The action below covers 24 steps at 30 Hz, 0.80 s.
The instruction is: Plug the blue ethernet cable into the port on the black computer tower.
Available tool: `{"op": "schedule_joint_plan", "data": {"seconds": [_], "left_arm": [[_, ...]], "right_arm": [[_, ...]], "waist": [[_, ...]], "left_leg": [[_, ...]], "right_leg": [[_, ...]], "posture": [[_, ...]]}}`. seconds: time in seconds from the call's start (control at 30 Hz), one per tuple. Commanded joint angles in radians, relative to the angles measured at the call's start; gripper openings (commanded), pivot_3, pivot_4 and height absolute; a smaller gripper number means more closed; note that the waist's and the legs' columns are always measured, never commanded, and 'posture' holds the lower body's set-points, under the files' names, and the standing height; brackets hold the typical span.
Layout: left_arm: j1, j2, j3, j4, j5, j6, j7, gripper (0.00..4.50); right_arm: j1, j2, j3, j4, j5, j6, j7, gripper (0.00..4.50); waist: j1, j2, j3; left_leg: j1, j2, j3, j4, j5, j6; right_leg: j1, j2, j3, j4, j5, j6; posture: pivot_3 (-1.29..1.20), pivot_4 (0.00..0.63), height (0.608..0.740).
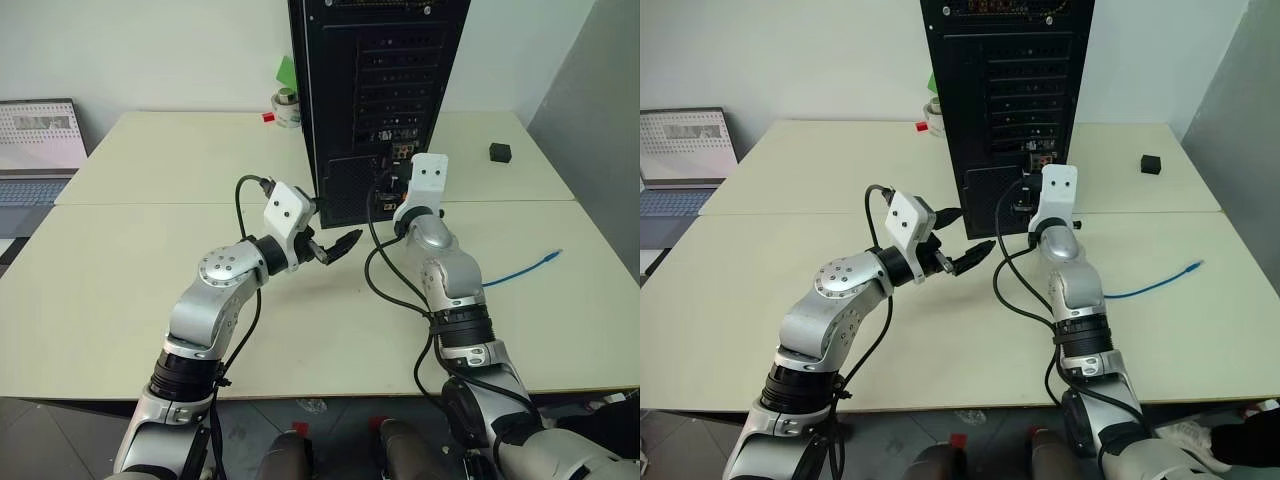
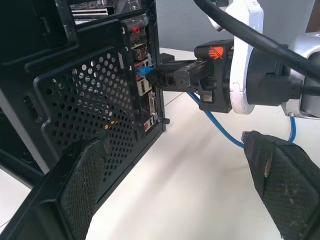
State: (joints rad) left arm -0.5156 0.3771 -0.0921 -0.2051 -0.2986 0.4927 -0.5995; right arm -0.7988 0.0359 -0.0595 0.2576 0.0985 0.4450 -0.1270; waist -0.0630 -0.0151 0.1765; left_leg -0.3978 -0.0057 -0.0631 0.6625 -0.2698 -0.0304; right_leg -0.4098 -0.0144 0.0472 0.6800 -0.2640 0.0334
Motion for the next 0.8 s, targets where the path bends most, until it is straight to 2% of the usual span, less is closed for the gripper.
{"op": "schedule_joint_plan", "data": {"seconds": [0.03,0.07,0.1,0.37,0.57,0.77,0.8], "left_arm": [[-0.003,0.0,0.012,-0.042,0.003,-0.019,0.007,4.46],[-0.004,0.0,0.012,-0.041,0.004,-0.019,0.008,4.46],[-0.005,-0.001,0.012,-0.039,0.004,-0.021,0.008,4.49],[-0.015,-0.003,0.014,-0.015,0.02,-0.043,0.011,4.49],[-0.031,-0.001,0.019,0.016,0.041,-0.047,0.025,4.49],[-0.051,0.026,0.001,0.047,0.086,-0.011,0.04,4.49],[-0.055,0.03,0.0,0.051,0.093,-0.009,0.042,4.49]], "right_arm": [[-0.028,-0.008,0.005,-0.006,0.006,-0.036,0.044,0.0],[-0.024,-0.011,0.004,-0.007,0.007,-0.035,0.049,0.0],[-0.02,-0.014,0.003,-0.007,0.008,-0.033,0.056,0.35],[0.019,-0.038,0.012,-0.086,0.01,0.01,0.104,1.88],[0.079,-0.073,0.013,-0.243,0.014,0.081,0.138,3.19],[0.168,-0.213,0.021,-0.429,0.066,0.197,0.299,4.46],[0.18,-0.242,0.015,-0.449,0.08,0.208,0.329,4.48]], "waist": [[-0.002,0.0,0.0],[-0.002,0.0,0.0],[-0.003,0.0,0.0],[0.005,0.0,0.0],[0.01,0.0,0.0],[0.013,0.0,0.0],[0.014,0.0,0.0]], "left_leg": [[0.0,0.0,0.0,0.0,0.0,0.0],[0.0,0.0,0.0,0.0,0.0,0.0],[0.0,0.0,0.0,0.0,0.0,0.0],[-0.001,0.0,-0.001,0.0,0.0,0.0],[-0.002,-0.001,-0.001,0.0,0.0,0.0],[-0.002,-0.001,-0.001,0.0,0.0,0.0],[-0.002,-0.001,-0.001,0.0,0.0,0.0]], "right_leg": [[0.0,0.0,0.0,0.0,0.0,0.0],[0.0,0.0,0.0,0.0,0.0,0.0],[0.0,0.0,0.0,0.0,0.0,0.0],[0.0,0.0,0.0,-0.001,0.0,0.0],[0.0,-0.001,-0.001,-0.001,0.0,0.0],[0.0,-0.001,-0.001,-0.002,0.0,0.0],[0.0,-0.001,-0.001,-0.002,0.0,0.0]], "posture": [[0.0,0.15,0.74],[0.0,0.15,0.74],[0.0,0.15,0.74],[0.0,0.15,0.74],[0.0,0.15,0.74],[0.0,0.15,0.74],[0.0,0.15,0.74]]}}
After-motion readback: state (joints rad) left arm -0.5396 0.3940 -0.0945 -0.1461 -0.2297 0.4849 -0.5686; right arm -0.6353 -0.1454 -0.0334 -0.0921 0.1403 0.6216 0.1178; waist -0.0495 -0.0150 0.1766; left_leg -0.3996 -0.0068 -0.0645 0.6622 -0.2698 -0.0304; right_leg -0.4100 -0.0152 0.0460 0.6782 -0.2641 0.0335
